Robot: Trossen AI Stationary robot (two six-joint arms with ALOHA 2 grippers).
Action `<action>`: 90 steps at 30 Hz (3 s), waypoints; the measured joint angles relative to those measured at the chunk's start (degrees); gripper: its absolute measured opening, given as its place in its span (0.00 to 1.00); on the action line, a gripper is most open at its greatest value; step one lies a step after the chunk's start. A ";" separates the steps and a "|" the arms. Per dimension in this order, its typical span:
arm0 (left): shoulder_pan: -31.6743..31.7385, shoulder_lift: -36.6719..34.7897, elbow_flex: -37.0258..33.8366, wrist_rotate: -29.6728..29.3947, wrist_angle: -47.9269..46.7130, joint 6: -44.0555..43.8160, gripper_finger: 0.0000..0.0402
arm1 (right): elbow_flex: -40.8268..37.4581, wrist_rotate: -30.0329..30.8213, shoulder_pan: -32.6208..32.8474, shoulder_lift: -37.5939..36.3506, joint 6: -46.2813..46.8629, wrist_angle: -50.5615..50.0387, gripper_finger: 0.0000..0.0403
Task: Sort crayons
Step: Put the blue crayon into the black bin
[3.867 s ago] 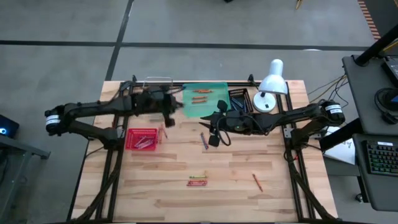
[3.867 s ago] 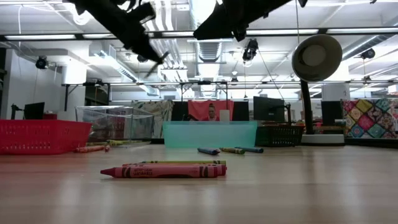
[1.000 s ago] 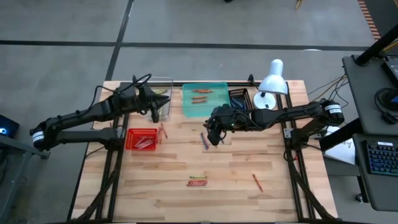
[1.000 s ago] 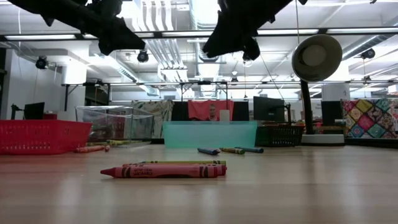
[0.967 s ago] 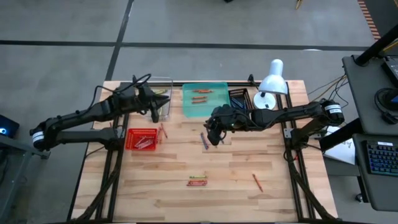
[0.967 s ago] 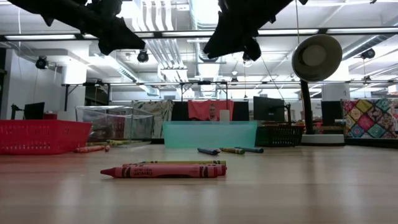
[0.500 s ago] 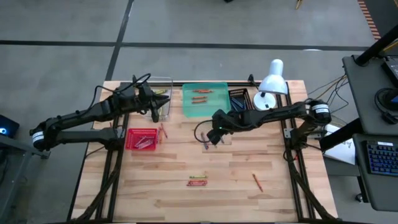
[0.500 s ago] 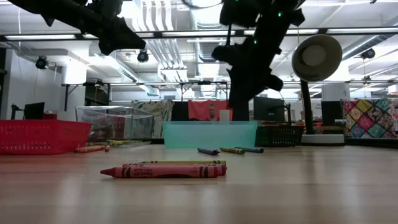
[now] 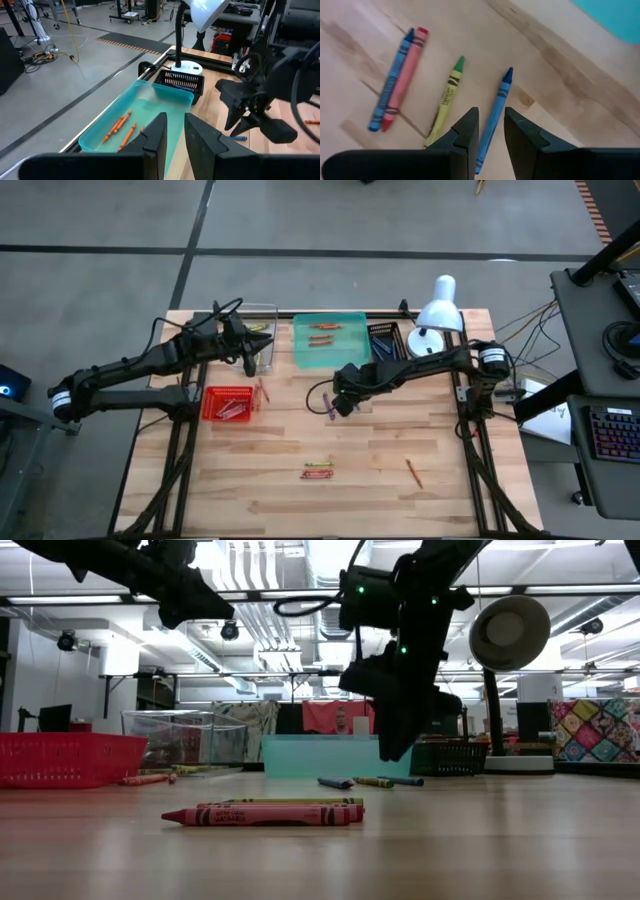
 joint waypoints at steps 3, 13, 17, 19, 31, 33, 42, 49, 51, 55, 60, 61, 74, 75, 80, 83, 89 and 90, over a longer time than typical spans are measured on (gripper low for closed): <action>0.00 0.04 0.00 -0.02 0.00 0.00 0.12 | 0.07 0.02 0.00 1.35 -0.02 0.12 0.20; 0.00 0.07 0.00 -0.09 0.00 0.02 0.12 | 0.07 0.06 0.00 4.71 -0.53 0.24 0.20; 0.02 0.07 -0.01 -0.15 -0.02 0.02 0.12 | 0.11 0.24 0.04 5.39 -0.68 0.37 0.18; 0.02 0.07 -0.02 -0.15 -0.02 0.02 0.12 | 0.10 0.18 0.03 5.53 -0.68 0.45 0.15; 0.02 0.07 -0.09 -0.16 -0.02 0.02 0.12 | 1.09 -0.02 0.00 5.20 -2.62 -0.85 0.03; 0.02 0.07 -0.09 -0.15 -0.02 0.02 0.12 | 2.33 -0.01 0.00 5.09 -3.37 -2.77 0.03; 0.01 0.07 -0.11 -0.15 0.05 0.02 0.12 | 11.71 0.49 0.00 3.11 -9.86 -8.09 0.03; 0.02 0.07 -0.11 -0.15 0.17 0.02 0.12 | 19.61 0.50 -0.75 2.89 -17.32 -7.72 0.03; 0.02 0.07 -0.11 -0.15 0.22 0.02 0.12 | 21.18 0.53 -1.20 2.89 -19.03 -6.96 0.03; 0.02 0.07 -0.11 -0.15 0.43 0.02 0.12 | 22.90 0.52 -2.56 2.87 -21.56 -5.68 0.03; 0.02 0.07 -0.11 -0.15 0.52 0.02 0.12 | 23.50 0.52 -5.47 2.87 -23.59 -5.65 0.03; 0.02 0.07 -0.11 -0.15 0.52 0.02 0.12 | 23.50 0.52 -6.31 2.84 -23.79 -5.94 0.03; 0.02 0.07 -0.11 -0.15 0.48 0.02 0.12 | 23.50 12.08 -20.16 2.84 -20.02 -23.95 0.03; 0.02 0.07 -0.11 -0.15 0.48 0.02 0.12 | 23.49 13.03 -21.12 2.84 -19.14 -25.52 0.03; 0.02 0.07 -0.11 -0.15 0.46 0.03 0.12 | 22.13 14.05 -25.39 2.82 -16.81 -29.11 0.03; 0.02 0.07 -0.11 -0.17 0.46 0.04 0.12 | 20.53 14.07 -27.28 2.82 -16.79 -28.75 0.03; 0.02 0.07 -0.11 -0.20 0.44 0.04 0.12 | 15.79 14.05 -30.41 2.80 -16.55 -26.93 0.03; 0.02 0.07 -0.11 -0.20 0.44 0.04 0.12 | 14.85 14.03 -30.69 2.80 -16.55 -25.91 0.03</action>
